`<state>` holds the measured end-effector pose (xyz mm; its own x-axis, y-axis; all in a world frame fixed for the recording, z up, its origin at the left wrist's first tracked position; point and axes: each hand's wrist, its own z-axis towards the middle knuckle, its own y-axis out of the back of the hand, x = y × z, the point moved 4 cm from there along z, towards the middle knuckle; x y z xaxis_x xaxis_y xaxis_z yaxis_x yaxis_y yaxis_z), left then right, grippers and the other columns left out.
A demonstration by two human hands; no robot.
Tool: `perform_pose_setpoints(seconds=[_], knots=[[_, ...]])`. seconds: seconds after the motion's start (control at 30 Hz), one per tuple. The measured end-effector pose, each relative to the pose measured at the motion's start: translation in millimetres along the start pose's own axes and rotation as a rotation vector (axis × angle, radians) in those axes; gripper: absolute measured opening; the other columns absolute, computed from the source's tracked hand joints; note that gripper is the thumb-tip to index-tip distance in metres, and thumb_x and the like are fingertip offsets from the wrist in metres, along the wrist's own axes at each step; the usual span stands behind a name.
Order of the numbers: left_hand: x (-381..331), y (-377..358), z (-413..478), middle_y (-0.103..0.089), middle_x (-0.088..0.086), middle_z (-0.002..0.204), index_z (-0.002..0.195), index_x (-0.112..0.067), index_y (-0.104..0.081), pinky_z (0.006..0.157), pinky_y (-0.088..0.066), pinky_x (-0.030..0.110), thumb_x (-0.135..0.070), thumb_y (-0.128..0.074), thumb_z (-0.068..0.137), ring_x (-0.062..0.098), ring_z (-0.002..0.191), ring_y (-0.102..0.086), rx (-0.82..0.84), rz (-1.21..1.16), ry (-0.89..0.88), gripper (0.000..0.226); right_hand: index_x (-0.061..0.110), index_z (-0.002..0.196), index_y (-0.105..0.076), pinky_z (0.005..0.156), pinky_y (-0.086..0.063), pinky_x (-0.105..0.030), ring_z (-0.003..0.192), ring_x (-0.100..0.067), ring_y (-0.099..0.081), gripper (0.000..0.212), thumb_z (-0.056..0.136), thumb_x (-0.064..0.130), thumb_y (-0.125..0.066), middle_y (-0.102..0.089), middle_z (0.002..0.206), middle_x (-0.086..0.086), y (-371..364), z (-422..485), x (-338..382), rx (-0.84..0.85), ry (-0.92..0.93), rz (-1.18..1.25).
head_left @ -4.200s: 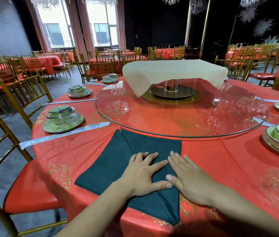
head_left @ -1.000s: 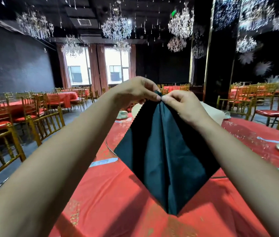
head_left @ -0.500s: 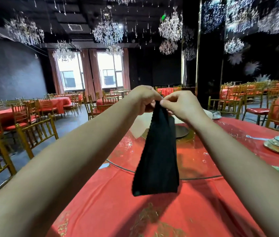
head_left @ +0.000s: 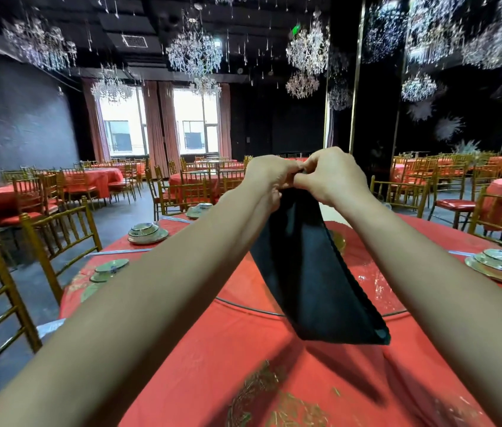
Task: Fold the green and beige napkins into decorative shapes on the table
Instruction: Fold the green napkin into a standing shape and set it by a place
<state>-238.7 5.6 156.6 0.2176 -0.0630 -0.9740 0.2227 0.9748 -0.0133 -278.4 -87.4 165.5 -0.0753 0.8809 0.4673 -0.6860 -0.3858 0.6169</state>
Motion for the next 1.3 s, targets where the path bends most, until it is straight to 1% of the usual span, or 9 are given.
perform_pose_setpoints(seconds=[0.17, 0.37, 0.47, 0.57, 0.73, 0.83, 1.0, 1.17, 1.3], knots=[[-4.3, 3.8, -13.7, -0.053, -0.002, 0.041, 0.059, -0.010, -0.050, 0.028, -0.029, 0.010, -0.002, -0.063, 0.084, 0.002, 0.029, -0.047, -0.037, -0.168, -0.082, 0.030, 0.020, 0.081, -0.067, 0.067, -0.037, -0.031, 0.091, -0.031, -0.060, 0.011, 0.084, 0.027, -0.059, -0.065, 0.088, -0.006, 3.5, -4.9, 10.6, -0.099, 0.029, -0.094], [-19.4, 22.3, -33.8, -0.066, -0.003, 0.084, 0.088, -0.016, -0.068, 0.063, -0.043, 0.010, -0.025, -0.068, 0.083, 0.003, 0.074, -0.057, 0.122, 0.253, -0.392, 0.010, 0.019, 0.073, -0.069, 0.080, -0.051, -0.041, 0.087, -0.026, -0.063, 0.012, 0.082, 0.026, -0.065, -0.069, 0.084, -0.008, 23.1, -9.9, 2.6, -0.099, 0.037, 0.172], [-5.4, 55.9, -37.6, -0.051, 0.004, 0.133, 0.128, -0.015, -0.050, 0.101, -0.040, 0.028, -0.025, -0.074, 0.075, 0.013, 0.118, -0.049, 0.166, 0.503, -0.458, 0.060, 0.018, 0.064, -0.064, 0.070, -0.052, -0.038, 0.067, -0.017, -0.060, 0.018, 0.081, 0.018, -0.068, -0.066, 0.071, -0.006, 38.0, -22.2, 3.0, -0.017, 0.025, 0.433], [30.8, 92.3, -33.6, -0.025, 0.010, 0.151, 0.144, -0.022, -0.023, 0.110, -0.030, 0.042, -0.031, -0.078, 0.059, 0.023, 0.137, -0.028, 0.212, 0.436, -0.239, 0.101, 0.016, 0.064, -0.062, 0.048, -0.045, -0.019, 0.044, -0.004, -0.054, 0.018, 0.081, 0.015, -0.069, -0.062, 0.049, 0.006, 59.0, -29.6, 9.8, 0.048, 0.006, 0.641], [103.6, 125.6, -33.9, -0.066, 0.007, 0.106, 0.140, -0.020, -0.028, 0.070, -0.055, 0.038, -0.010, -0.083, 0.051, 0.016, 0.079, -0.068, 0.219, -0.088, 0.042, 0.105, 0.016, 0.059, -0.054, 0.031, -0.026, -0.009, 0.027, 0.002, -0.041, 0.027, 0.083, 0.019, -0.066, -0.050, 0.033, 0.011, 69.8, -22.3, -11.4, 0.103, -0.097, 0.645], [155.3, 125.0, -46.0, -0.069, -0.003, 0.070, 0.114, -0.016, -0.052, 0.053, -0.054, 0.024, -0.025, -0.095, 0.026, 0.011, 0.053, -0.063, 0.342, -0.283, 0.117, 0.099, 0.016, 0.059, -0.051, 0.032, -0.030, -0.008, 0.029, 0.001, -0.044, 0.029, 0.086, 0.015, -0.062, -0.052, 0.034, 0.010, 32.5, -25.7, -49.5, 0.214, -0.229, 0.637], [248.6, 122.3, -54.4, -0.065, 0.013, 0.090, 0.105, -0.001, -0.064, 0.049, -0.043, 0.020, -0.034, -0.090, 0.036, 0.015, 0.064, -0.058, 0.336, -0.104, 0.294, 0.081, 0.005, 0.084, -0.063, 0.049, -0.046, -0.017, 0.056, -0.015, -0.061, 0.008, 0.085, 0.013, -0.064, -0.065, 0.068, -0.005, -79.5, -44.8, -124.6, 0.498, -0.447, 0.543], [291.0, 121.3, -49.6, -0.058, 0.015, 0.057, 0.079, -0.002, -0.058, 0.043, -0.039, 0.020, -0.004, -0.077, 0.049, 0.018, 0.039, -0.050, 0.066, -0.112, 0.425, 0.035, 0.012, 0.091, -0.060, 0.041, -0.042, -0.012, 0.047, -0.008, -0.058, 0.010, 0.083, 0.009, -0.067, -0.062, 0.056, 0.005, -147.3, -46.0, -161.9, 0.488, -0.591, 0.555], [273.1, 121.7, -40.4, -0.054, 0.010, 0.096, 0.116, -0.013, -0.048, 0.074, -0.045, 0.034, -0.016, -0.076, 0.071, 0.021, 0.082, -0.054, -0.135, 0.706, 0.010, 0.053, 0.008, 0.072, -0.060, 0.038, -0.041, -0.012, 0.036, -0.005, -0.055, 0.013, 0.084, 0.010, -0.066, -0.061, 0.051, 0.001, -166.3, -37.1, -171.7, 0.474, -0.590, 0.507]])
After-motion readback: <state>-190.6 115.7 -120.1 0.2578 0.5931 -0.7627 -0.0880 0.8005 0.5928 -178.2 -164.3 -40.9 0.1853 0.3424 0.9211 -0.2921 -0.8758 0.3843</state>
